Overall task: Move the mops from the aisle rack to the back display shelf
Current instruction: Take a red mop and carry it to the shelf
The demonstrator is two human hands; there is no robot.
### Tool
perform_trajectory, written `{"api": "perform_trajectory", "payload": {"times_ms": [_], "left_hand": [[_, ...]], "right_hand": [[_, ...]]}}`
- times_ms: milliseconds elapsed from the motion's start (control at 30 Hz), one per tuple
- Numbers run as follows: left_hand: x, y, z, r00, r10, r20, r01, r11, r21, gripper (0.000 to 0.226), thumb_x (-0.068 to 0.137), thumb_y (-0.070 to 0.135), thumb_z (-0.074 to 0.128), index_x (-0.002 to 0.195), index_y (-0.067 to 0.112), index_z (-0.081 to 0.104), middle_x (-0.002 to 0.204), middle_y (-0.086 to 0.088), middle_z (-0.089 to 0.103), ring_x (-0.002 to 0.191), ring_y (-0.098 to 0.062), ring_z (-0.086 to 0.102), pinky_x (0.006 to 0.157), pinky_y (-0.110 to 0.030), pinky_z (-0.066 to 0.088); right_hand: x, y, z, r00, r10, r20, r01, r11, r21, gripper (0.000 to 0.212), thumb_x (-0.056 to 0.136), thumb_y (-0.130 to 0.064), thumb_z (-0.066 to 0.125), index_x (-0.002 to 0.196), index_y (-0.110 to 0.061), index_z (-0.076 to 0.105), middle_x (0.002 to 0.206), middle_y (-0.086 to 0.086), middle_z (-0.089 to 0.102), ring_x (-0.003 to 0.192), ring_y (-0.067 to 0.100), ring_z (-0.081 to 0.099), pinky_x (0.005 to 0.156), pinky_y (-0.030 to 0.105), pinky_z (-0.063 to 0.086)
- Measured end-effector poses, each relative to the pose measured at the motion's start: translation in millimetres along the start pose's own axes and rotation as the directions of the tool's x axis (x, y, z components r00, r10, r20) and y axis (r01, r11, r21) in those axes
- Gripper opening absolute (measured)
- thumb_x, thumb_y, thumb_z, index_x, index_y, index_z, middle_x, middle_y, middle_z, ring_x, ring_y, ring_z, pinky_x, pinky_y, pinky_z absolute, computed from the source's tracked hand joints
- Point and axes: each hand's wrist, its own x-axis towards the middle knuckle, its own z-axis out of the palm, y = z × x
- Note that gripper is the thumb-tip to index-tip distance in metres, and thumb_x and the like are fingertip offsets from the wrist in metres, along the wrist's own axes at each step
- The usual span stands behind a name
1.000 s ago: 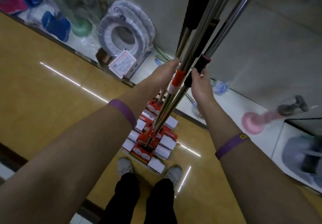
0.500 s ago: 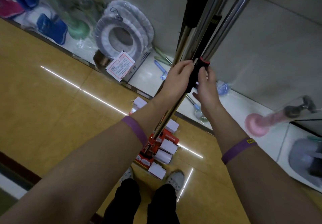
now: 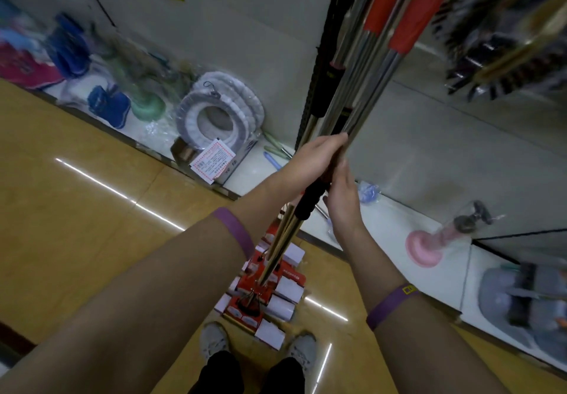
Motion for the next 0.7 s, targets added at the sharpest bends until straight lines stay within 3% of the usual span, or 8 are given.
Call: {"api": "perform_trajectory", "payload": {"times_ms": [167,300,367,433,500,633,700], "left_hand": [[-37.4,44.0,-8.6,0.996,0.064,0.06,-0.066,0.997,0.037,0.032,0.097,0.049,0.05,0.108,0.024,0.065,0.109,0.007,0.068,0.099,-0.001,0.062,0.084,-0.018,0.045],[-68.9,83.0,-5.2,0.988,0.152,0.035,-0.153,0.988,0.02,0.043,0.099,0.048,0.049,0.118,0.014,0.068,0.122,-0.001,0.069,0.116,-0.01,0.061,0.103,-0.024,0.044],[-87.8,93.3,-6.6,0.981,0.176,0.079,-0.178,0.984,0.026,0.045,0.102,0.042,0.045,0.125,0.008,0.063,0.126,-0.004,0.066,0.112,-0.007,0.061,0.095,-0.012,0.044],[-108.0,92.5,-11.9,0.981,0.149,0.128,-0.157,0.986,0.06,0.047,0.103,0.039,0.041,0.123,0.0,0.06,0.122,-0.011,0.067,0.092,-0.002,0.065,0.075,-0.004,0.047],[-123.2,89.6,-14.7,0.981,0.115,0.157,-0.134,0.985,0.112,0.048,0.103,0.041,0.04,0.11,0.001,0.065,0.115,-0.016,0.07,0.083,-0.007,0.067,0.072,-0.007,0.049],[-149.9,95.4,-37.6,0.966,0.134,0.222,-0.18,0.962,0.204,0.045,0.099,0.049,0.046,0.079,0.017,0.071,0.101,-0.011,0.076,0.09,-0.016,0.071,0.091,-0.028,0.052],[-159.0,109.5,-43.7,0.944,0.184,0.272,-0.243,0.949,0.202,0.045,0.097,0.051,0.049,0.077,0.017,0.071,0.096,-0.01,0.076,0.079,-0.01,0.071,0.081,-0.029,0.053]], "right_hand": [[-36.7,-55.0,-7.1,0.992,-0.128,-0.015,0.127,0.992,-0.027,0.033,0.107,-0.048,0.021,0.119,-0.031,0.047,0.097,-0.013,0.055,0.088,-0.003,0.054,0.079,0.018,0.04],[-70.5,-93.6,-5.2,0.985,-0.17,-0.009,0.169,0.985,-0.036,0.055,0.104,-0.055,0.018,0.134,-0.022,0.051,0.109,-0.002,0.058,0.104,0.015,0.057,0.088,0.027,0.041],[-87.2,-103.0,-1.0,0.988,-0.155,-0.009,0.154,0.987,-0.056,0.062,0.102,-0.061,0.015,0.136,-0.022,0.05,0.113,0.0,0.058,0.108,0.02,0.058,0.087,0.03,0.04],[-106.5,-104.3,0.9,0.991,-0.129,-0.034,0.124,0.985,-0.12,0.065,0.102,-0.06,0.012,0.137,-0.02,0.05,0.11,0.003,0.058,0.106,0.024,0.059,0.085,0.03,0.039],[-126.3,-100.8,1.7,0.992,-0.12,-0.04,0.11,0.973,-0.202,0.072,0.101,-0.06,0.007,0.135,-0.018,0.053,0.107,0.008,0.062,0.103,0.027,0.06,0.084,0.033,0.043],[-174.3,-112.6,13.6,0.972,-0.21,-0.106,0.179,0.952,-0.247,0.071,0.1,-0.057,0.005,0.13,-0.017,0.056,0.12,0.016,0.067,0.116,0.033,0.062,0.1,0.043,0.048],[-195.3,-131.3,15.3,0.949,-0.268,-0.167,0.217,0.937,-0.275,0.066,0.101,-0.054,0.006,0.127,-0.018,0.056,0.119,0.015,0.067,0.115,0.033,0.062,0.098,0.042,0.049]]}}
